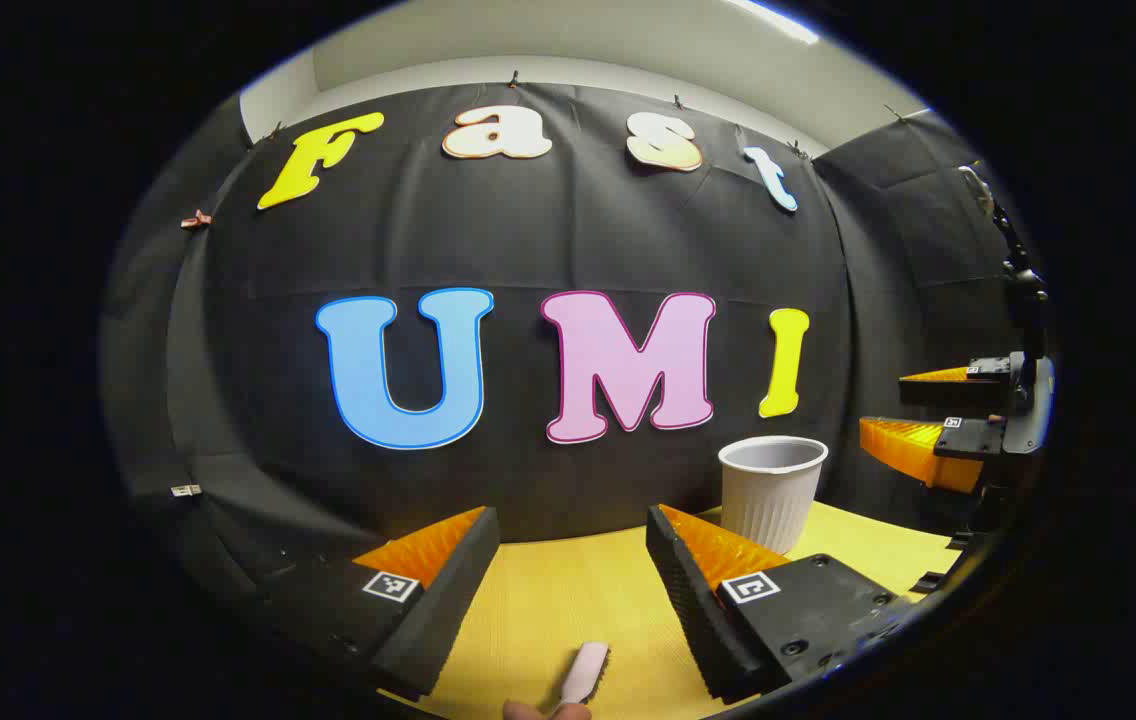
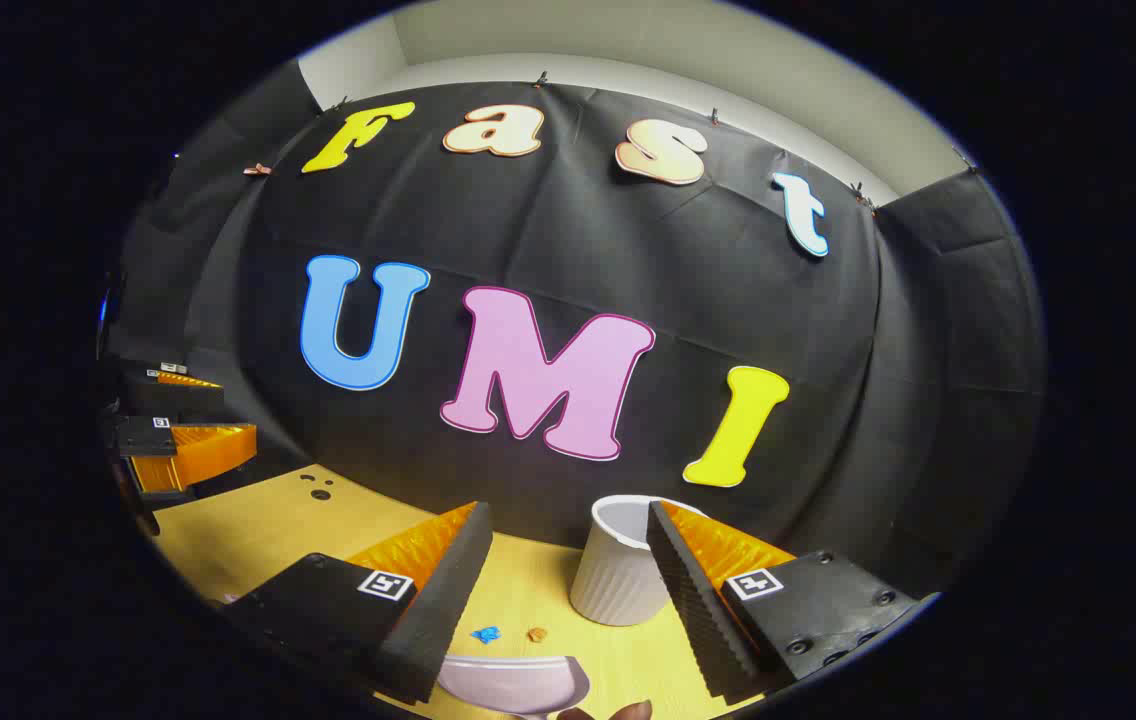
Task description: Pick up the small broom and dustpan from the desktop, sweep the trash into the dustpan with the broom, and then empty the trash into the garbage bin.
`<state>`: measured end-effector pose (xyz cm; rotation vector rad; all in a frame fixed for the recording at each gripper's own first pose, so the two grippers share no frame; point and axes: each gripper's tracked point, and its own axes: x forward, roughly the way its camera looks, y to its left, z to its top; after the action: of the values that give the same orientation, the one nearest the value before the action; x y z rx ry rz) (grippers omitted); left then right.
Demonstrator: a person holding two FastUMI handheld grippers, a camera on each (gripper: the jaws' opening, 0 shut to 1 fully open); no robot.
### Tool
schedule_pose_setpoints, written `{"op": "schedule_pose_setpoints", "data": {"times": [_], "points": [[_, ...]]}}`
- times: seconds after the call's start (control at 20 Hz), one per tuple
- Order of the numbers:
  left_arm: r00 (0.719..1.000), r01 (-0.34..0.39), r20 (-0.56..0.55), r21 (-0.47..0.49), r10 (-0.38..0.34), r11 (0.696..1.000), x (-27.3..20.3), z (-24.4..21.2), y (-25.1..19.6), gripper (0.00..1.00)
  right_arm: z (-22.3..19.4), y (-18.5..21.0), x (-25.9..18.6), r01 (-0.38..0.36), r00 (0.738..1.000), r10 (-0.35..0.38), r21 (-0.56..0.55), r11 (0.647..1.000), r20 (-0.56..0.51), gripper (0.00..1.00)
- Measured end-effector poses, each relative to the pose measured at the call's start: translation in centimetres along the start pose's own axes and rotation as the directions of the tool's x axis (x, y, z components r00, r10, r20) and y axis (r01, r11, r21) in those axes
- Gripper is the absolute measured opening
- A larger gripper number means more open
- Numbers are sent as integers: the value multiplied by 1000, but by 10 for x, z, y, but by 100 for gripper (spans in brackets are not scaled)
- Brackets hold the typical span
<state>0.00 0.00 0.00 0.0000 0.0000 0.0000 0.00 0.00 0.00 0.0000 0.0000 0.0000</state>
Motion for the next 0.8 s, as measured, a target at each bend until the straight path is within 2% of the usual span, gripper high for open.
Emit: {"op": "schedule_pose_setpoints", "data": {"times": [0.65, 0.75, 0.8], "points": [[1000, -3, -3, 1, 3, 1000, -2, -2, -1, 94, -2, -2, -5, 2, 1000, -2, -12, 1000, 0, 97], [1000, -2, -9, 2, 2, 1000, -3, -4, -1, 94, -5, 1, -5, -10, 1000, 10, -16, 1000, -9, 97], [1000, -3, -15, 2, 3, 1000, -2, -5, -1, 94, -15, 6, -7, -38, 998, 38, -14, 999, -43, 97]]}}
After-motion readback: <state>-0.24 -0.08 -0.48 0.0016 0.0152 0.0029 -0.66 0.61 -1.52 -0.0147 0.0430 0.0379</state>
